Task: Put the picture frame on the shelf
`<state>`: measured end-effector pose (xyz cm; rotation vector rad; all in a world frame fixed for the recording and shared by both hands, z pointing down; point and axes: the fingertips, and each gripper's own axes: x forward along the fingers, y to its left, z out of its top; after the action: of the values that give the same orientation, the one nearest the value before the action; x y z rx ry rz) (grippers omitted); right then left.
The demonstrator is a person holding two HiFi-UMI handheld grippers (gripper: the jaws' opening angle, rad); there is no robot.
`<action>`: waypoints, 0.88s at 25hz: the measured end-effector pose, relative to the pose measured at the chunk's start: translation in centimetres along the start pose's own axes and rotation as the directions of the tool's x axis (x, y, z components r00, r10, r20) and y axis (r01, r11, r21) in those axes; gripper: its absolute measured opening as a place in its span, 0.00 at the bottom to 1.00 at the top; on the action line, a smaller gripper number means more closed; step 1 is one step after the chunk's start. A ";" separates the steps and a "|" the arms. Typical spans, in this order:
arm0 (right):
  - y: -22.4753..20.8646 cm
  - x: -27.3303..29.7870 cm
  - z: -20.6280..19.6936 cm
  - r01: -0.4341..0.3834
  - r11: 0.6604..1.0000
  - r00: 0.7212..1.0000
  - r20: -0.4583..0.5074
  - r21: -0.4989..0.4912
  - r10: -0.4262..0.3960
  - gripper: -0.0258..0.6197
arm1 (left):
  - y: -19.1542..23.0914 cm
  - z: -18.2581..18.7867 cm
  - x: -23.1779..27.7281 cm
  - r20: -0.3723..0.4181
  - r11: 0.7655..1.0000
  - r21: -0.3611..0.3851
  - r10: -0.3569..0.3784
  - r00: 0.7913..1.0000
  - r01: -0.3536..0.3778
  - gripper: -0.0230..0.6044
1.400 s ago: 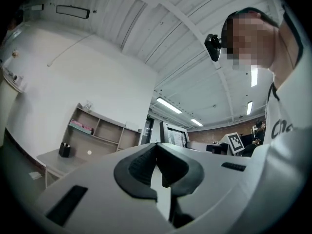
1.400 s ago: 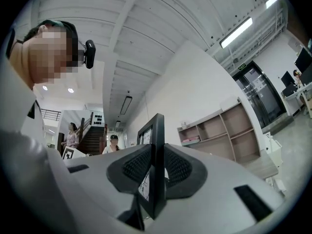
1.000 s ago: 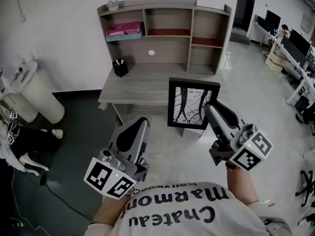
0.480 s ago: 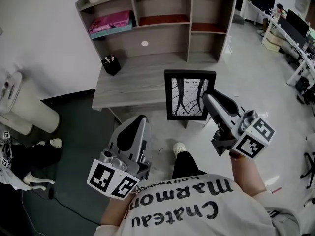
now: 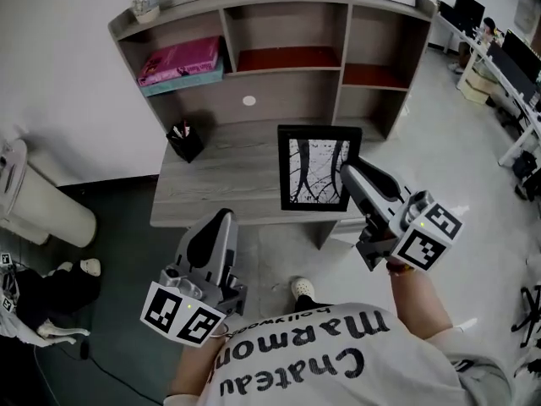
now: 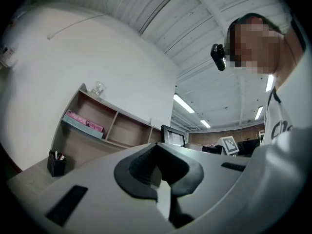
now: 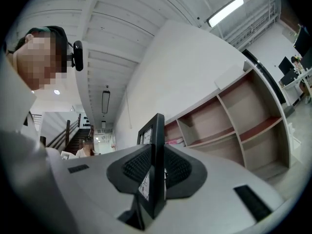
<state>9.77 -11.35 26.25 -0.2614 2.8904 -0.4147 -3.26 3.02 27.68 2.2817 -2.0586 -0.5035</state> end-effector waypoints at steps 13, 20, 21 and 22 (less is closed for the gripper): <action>-10.4 10.2 1.5 -0.066 0.997 0.998 -0.016 0.042 0.067 0.17 | 7.6 -0.6 10.6 -0.013 0.999 0.010 0.046 0.999 -0.046 0.06; -11.6 10.9 1.4 -0.057 0.997 0.998 -0.016 0.044 0.058 0.17 | 8.1 -2.6 12.6 -0.072 1.000 0.001 0.017 0.997 -0.017 0.06; -11.7 10.9 1.2 -0.057 0.997 0.998 -0.015 0.049 0.058 0.17 | 7.9 -2.8 12.7 -0.074 1.000 0.010 0.008 0.997 -0.008 0.06; -11.9 10.8 0.9 -0.054 0.997 0.998 -0.015 0.055 0.055 0.17 | 7.7 -3.0 12.8 -0.076 1.000 0.020 0.000 0.997 0.001 0.06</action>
<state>1.29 -25.01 26.97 -0.1707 2.8896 -0.4878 -8.97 -10.96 29.54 2.2747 -2.0373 -0.3918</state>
